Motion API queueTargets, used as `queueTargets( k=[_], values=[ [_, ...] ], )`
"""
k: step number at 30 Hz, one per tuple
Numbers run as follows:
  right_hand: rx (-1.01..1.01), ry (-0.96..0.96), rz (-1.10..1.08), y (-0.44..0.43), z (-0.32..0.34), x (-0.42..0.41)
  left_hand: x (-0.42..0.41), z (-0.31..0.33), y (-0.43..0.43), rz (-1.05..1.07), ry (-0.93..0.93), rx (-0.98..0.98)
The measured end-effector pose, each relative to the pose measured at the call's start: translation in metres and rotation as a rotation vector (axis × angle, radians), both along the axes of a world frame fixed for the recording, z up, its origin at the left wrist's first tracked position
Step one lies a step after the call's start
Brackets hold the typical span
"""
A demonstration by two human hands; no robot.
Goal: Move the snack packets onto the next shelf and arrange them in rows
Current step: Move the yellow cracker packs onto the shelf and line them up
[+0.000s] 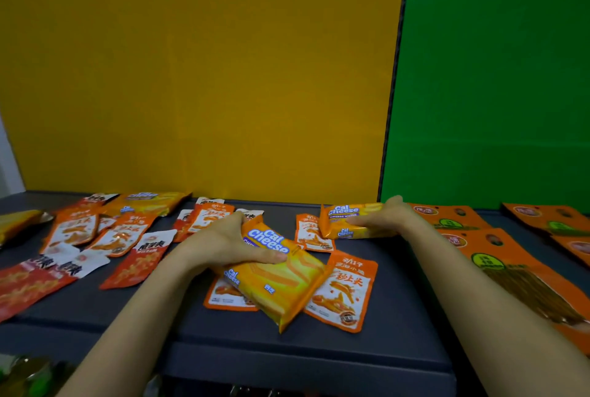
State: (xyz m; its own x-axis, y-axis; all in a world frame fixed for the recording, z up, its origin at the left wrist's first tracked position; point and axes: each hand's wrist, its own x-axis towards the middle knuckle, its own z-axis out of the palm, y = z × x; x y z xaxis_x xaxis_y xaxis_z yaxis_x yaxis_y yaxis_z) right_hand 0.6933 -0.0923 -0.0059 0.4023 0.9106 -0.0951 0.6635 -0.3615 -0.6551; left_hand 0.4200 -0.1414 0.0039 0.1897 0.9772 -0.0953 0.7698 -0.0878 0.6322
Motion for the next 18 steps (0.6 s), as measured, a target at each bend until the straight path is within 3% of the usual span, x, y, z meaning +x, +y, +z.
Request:
queueTargets(
  k=[3,11,14,18],
  values=[
    [0.041,0.062,-0.023,-0.003,0.002,-0.001,-0.011,0.003,0.002,-0.071,-0.358,-0.044],
    [0.389,0.045,-0.12,-0.03,0.014,-0.023,-0.033,0.001,0.015,0.003,-0.863,-0.075],
    [0.522,0.217,-0.225,-0.052,0.024,-0.022,-0.034,0.003,0.021,0.044,-0.978,-0.027],
    [0.625,0.535,-0.182,-0.099,0.033,-0.009,-0.013,0.013,0.018,0.003,-1.021,-0.009]
  ],
)
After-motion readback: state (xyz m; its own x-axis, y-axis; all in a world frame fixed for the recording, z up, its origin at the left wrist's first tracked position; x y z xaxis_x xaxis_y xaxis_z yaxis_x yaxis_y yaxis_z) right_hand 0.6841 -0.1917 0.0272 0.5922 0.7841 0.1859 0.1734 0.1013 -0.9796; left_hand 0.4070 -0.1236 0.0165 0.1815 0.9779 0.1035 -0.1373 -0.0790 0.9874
